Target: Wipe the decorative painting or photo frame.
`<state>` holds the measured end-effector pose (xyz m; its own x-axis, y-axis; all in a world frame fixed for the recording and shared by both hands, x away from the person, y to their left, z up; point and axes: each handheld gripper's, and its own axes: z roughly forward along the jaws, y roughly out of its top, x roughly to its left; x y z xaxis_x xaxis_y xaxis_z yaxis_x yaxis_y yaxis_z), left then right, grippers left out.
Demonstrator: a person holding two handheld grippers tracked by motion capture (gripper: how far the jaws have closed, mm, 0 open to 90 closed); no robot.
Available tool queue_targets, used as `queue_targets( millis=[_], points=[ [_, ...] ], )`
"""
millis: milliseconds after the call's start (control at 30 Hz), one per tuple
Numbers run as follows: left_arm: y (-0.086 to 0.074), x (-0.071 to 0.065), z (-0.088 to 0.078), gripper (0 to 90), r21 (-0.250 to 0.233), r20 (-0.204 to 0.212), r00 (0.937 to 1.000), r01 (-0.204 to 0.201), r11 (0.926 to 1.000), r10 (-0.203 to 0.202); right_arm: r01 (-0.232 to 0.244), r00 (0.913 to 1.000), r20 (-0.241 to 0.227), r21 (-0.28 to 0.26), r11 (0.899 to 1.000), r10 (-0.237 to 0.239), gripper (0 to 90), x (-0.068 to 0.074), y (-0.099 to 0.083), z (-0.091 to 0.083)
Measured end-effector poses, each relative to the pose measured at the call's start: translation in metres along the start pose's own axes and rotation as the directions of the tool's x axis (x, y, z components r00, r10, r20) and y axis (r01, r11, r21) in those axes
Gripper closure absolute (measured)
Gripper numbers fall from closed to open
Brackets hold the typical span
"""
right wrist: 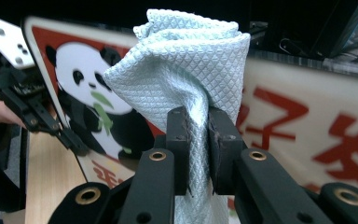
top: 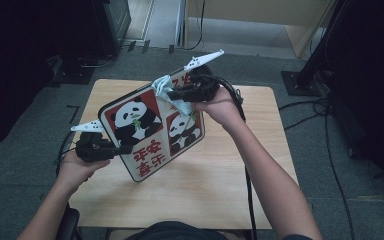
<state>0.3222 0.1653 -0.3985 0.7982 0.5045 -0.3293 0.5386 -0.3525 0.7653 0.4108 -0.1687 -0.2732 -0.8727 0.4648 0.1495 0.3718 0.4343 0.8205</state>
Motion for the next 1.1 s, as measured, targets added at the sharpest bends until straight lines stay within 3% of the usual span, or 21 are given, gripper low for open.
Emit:
queue_targets(
  millis=[200,367,1100],
  points=[
    [0.0,0.0,0.0,77.4,0.0,0.0,1.0,0.001,1.0,-0.001,0.028,0.9994,0.02,0.004,1.0,-0.029,80.9,0.004,0.01,0.008],
    [0.0,0.0,0.0,77.5,0.001,-0.001,1.0,0.002,1.0,-0.002,0.031,0.9994,0.013,0.015,0.999,-0.032,80.8,0.004,-0.001,0.019],
    [0.0,-0.001,0.0,77.8,0.002,-0.014,0.9999,-0.008,1.0,0.008,-0.01,0.9999,-0.011,0.025,1.0,0.011,80.8,0.0,-0.033,0.032]
  ],
)
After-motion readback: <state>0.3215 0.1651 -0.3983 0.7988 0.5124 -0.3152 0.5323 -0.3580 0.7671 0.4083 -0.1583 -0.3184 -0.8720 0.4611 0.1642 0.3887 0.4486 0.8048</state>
